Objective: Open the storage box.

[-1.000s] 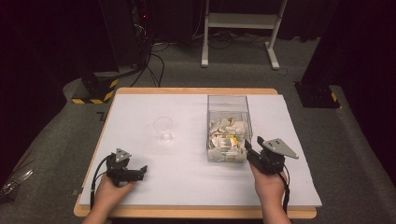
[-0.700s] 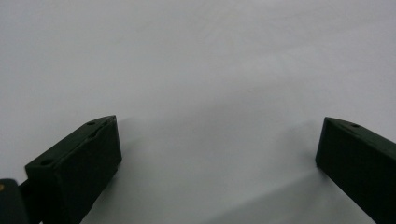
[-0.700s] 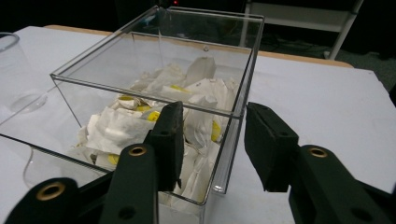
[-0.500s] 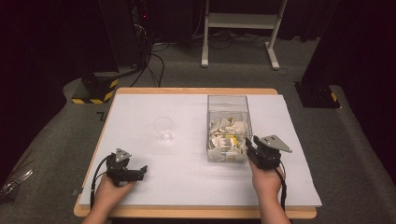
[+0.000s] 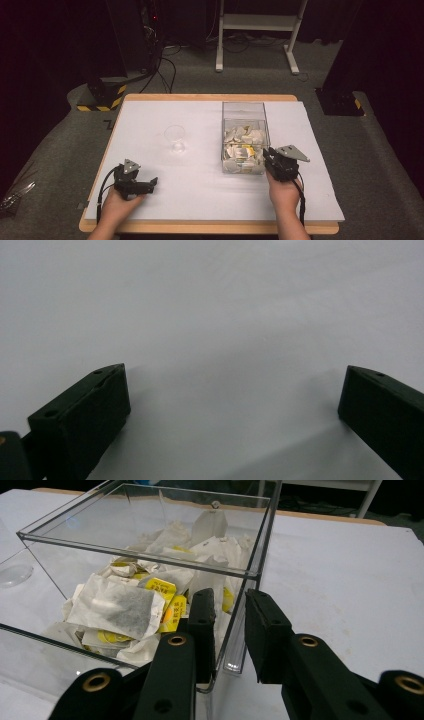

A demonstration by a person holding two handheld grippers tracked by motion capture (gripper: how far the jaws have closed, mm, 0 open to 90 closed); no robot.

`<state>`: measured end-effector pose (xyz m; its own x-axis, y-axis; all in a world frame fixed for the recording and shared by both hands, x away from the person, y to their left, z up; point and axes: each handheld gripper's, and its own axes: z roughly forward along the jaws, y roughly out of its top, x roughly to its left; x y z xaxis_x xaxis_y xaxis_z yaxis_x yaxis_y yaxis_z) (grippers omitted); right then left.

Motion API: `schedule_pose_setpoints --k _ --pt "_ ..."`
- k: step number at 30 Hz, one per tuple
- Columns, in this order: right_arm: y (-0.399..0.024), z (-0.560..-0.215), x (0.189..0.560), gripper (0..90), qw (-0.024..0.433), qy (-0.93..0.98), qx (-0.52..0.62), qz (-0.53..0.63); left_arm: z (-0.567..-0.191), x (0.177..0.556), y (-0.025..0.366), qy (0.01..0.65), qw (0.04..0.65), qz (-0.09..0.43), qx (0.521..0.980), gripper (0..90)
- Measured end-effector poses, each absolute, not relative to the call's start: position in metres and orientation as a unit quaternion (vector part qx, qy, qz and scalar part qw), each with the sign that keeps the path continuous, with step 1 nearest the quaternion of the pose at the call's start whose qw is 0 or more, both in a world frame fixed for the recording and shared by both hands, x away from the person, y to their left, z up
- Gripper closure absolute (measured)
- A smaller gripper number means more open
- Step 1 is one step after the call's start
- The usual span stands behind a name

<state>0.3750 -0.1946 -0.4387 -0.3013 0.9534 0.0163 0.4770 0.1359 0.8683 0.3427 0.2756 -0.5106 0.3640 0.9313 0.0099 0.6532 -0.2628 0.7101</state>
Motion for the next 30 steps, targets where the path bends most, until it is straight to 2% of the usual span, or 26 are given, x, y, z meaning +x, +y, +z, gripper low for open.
schedule_pose_setpoints --k 30 --pt "-0.195 -0.444 0.362 77.4 0.291 0.692 0.516 0.414 -0.511 0.343 0.276 0.519 0.315 0.220 0.764 0.6"
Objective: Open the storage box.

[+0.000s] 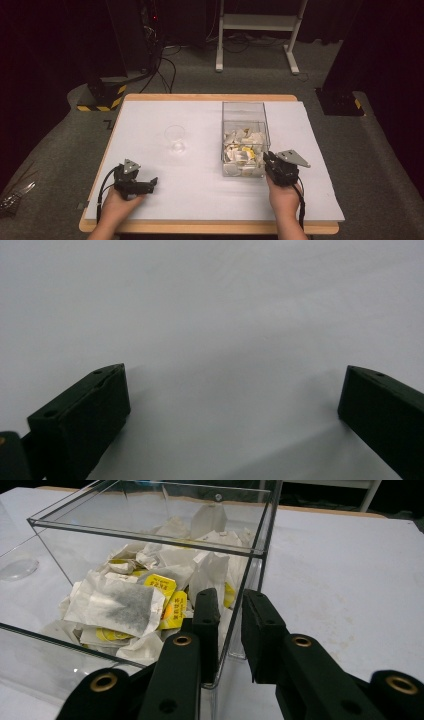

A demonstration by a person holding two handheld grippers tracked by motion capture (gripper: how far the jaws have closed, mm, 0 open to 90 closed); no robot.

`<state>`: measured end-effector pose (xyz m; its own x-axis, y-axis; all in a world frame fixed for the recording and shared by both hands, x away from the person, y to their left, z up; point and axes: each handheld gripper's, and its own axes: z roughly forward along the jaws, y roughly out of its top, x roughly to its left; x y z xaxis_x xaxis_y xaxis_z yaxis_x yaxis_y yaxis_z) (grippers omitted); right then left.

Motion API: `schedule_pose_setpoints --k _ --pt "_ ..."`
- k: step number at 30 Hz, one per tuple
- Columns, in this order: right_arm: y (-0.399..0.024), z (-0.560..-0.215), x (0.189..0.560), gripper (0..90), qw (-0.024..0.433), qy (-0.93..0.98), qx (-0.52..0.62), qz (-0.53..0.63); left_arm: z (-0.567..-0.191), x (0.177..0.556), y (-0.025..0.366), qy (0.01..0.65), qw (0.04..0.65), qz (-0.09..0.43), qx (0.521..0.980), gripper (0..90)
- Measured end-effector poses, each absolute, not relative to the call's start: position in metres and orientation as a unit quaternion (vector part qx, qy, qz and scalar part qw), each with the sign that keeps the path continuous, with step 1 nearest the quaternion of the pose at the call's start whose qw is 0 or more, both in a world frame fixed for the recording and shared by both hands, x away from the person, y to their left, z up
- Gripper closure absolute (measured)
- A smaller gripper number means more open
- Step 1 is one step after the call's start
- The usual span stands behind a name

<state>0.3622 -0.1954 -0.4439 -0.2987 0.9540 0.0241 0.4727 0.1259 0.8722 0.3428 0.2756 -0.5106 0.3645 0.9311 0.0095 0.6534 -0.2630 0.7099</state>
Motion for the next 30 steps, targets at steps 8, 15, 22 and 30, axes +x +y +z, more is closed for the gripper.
schedule_pose_setpoints --k 8,15,22,30 --pt "-0.196 -0.445 0.353 77.2 0.291 0.689 0.516 0.417 -0.511 0.343 0.276 0.519 0.315 0.220 0.764 0.6" --pt "-0.196 -0.446 0.343 76.6 0.292 0.691 0.513 0.418 -0.511 0.343 0.276 0.519 0.315 0.220 0.764 0.6" --pt "-0.198 -0.448 0.334 77.1 0.291 0.693 0.509 0.420 -0.511 0.343 0.276 0.519 0.315 0.221 0.763 0.6" --pt "-0.199 -0.449 0.325 76.8 0.291 0.693 0.507 0.423 -0.511 0.343 0.276 0.519 0.315 0.221 0.763 0.6"
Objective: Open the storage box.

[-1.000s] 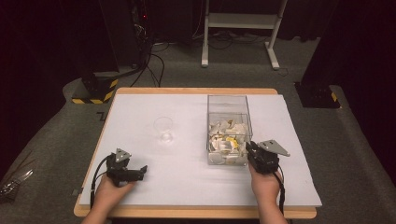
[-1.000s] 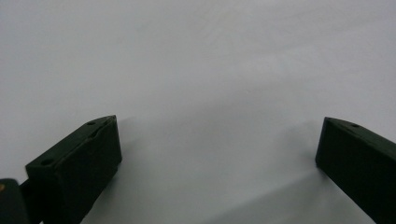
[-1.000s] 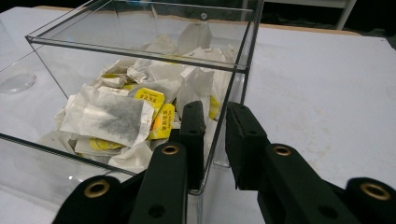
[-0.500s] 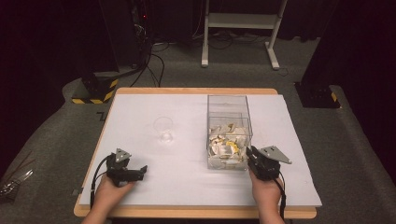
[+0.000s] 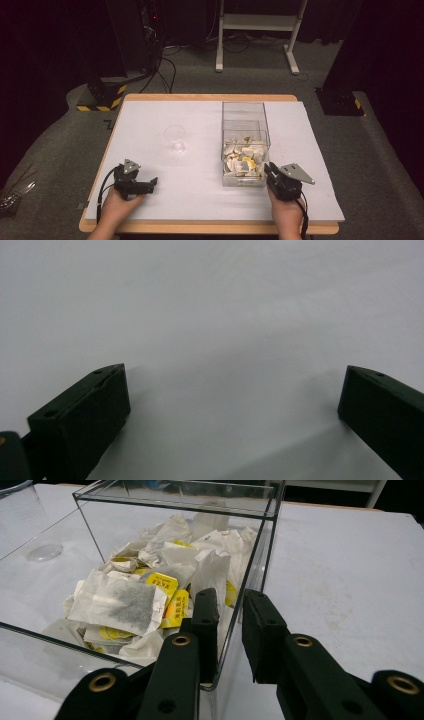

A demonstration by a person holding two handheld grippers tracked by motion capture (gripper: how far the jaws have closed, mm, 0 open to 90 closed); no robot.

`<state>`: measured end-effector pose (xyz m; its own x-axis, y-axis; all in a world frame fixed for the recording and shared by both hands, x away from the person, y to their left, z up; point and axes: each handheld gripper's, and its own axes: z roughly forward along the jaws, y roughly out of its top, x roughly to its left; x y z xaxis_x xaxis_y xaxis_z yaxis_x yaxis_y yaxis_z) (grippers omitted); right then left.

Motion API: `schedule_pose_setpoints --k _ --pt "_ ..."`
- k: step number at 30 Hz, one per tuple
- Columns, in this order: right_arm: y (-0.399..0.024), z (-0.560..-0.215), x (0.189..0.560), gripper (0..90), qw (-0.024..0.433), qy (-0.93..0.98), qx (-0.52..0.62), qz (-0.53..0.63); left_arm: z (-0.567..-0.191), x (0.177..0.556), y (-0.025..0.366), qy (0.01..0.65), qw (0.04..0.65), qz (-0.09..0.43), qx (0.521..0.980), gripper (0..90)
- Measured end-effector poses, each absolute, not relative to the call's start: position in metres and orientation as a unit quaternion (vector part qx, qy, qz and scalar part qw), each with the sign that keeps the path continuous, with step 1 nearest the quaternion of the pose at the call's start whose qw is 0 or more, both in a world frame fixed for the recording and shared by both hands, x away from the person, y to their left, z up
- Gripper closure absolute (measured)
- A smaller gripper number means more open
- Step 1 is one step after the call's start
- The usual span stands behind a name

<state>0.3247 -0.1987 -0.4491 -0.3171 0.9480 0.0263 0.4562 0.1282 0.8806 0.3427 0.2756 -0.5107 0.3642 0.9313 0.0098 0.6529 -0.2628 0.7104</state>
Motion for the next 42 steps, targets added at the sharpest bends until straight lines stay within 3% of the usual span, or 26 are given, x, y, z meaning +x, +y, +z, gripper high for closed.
schedule_pose_setpoints --k 36,42 --pt "-0.199 -0.451 0.297 75.5 0.295 0.694 0.498 0.427 -0.511 0.343 0.276 0.519 0.315 0.221 0.763 0.6" --pt "-0.200 -0.450 0.298 71.9 0.293 0.693 0.499 0.431 -0.511 0.343 0.276 0.518 0.315 0.222 0.763 0.7"
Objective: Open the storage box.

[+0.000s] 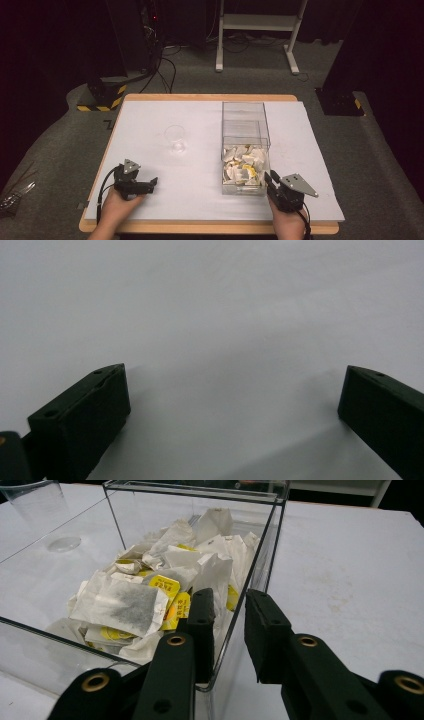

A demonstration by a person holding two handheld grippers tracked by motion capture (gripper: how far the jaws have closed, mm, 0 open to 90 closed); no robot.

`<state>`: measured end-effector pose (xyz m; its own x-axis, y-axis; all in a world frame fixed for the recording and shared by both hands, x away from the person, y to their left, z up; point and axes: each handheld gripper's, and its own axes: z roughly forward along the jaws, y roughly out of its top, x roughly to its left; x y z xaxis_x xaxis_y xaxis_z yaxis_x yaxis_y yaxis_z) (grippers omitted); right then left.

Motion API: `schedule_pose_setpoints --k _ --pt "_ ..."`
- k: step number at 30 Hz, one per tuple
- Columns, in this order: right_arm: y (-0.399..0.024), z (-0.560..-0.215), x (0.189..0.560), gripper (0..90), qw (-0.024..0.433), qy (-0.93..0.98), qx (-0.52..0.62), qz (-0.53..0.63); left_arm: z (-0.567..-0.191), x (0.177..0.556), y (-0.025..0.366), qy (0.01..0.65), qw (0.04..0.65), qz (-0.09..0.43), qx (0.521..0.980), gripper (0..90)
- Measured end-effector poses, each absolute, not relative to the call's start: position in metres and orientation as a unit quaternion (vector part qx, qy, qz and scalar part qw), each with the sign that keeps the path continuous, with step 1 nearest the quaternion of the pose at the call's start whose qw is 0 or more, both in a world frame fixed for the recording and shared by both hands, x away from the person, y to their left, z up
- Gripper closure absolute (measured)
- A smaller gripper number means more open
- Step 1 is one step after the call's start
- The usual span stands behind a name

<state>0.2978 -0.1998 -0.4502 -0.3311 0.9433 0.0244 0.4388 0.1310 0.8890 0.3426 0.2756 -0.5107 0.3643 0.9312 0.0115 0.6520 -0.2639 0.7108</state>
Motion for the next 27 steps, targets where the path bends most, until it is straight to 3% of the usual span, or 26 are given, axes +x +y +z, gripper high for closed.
schedule_pose_setpoints --k 11,27 --pt "-0.207 -0.438 0.308 62.1 0.299 0.682 0.492 0.451 -0.511 0.342 0.275 0.518 0.314 0.225 0.763 0.7" --pt "-0.248 -0.449 0.332 59.7 0.309 0.678 0.501 0.440 -0.511 0.343 0.275 0.519 0.314 0.225 0.763 0.7"
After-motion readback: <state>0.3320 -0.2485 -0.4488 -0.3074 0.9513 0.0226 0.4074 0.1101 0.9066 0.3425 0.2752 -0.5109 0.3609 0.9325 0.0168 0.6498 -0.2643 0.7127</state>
